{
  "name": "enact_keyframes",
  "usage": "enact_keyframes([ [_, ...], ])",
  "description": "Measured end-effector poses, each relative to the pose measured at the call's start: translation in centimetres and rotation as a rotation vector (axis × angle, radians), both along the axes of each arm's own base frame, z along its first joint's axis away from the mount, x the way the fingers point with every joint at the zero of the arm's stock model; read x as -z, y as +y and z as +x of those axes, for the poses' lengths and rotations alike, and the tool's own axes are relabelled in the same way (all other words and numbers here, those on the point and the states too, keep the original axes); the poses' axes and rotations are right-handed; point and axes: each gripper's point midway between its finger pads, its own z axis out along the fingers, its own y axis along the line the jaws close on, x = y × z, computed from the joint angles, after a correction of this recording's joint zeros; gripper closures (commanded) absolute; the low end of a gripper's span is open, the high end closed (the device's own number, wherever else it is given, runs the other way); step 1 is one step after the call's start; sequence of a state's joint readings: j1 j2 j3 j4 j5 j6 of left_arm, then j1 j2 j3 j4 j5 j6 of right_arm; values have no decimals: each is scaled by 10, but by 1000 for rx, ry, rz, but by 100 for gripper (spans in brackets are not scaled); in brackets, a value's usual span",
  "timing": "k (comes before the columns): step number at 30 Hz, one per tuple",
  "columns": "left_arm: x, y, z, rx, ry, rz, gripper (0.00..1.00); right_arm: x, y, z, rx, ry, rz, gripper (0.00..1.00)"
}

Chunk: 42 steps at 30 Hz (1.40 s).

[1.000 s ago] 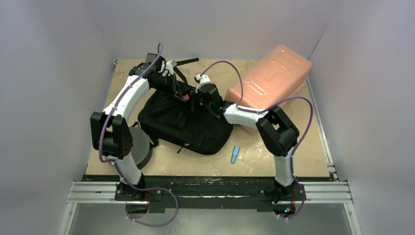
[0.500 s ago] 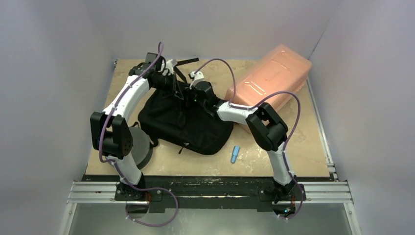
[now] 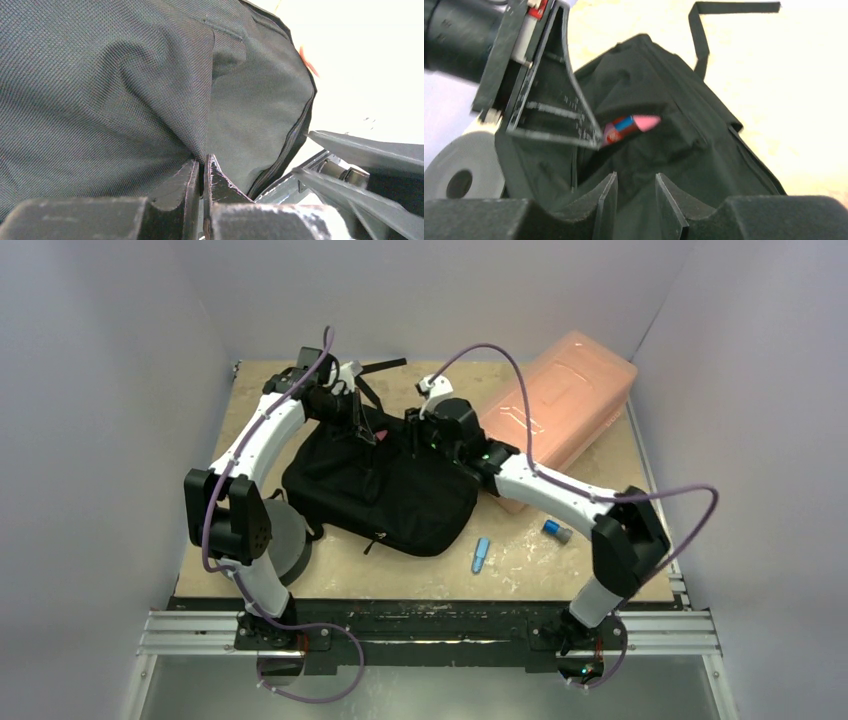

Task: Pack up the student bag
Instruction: Place the stationery in the student bag, then pick up the stationery from the center of the board.

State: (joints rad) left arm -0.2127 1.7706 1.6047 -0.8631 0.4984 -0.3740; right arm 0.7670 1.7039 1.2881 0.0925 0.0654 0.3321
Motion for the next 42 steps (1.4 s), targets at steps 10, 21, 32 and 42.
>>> enact_keyframes([
  [10, 0, 0, -1, 0, 5, 1, 100, 29, -92, -113, -8, 169, -127, 48],
  [21, 1, -1, -2, 4, 7, 1, 100, 108, -143, -208, 231, 546, -85, 35],
  [32, 1, -2, -2, 6, 7, 1, 100, 167, -165, -204, 439, 625, -220, 42],
  [42, 1, -4, -4, 13, 7, 2, 100, 191, -171, -205, 482, 628, -290, 68],
])
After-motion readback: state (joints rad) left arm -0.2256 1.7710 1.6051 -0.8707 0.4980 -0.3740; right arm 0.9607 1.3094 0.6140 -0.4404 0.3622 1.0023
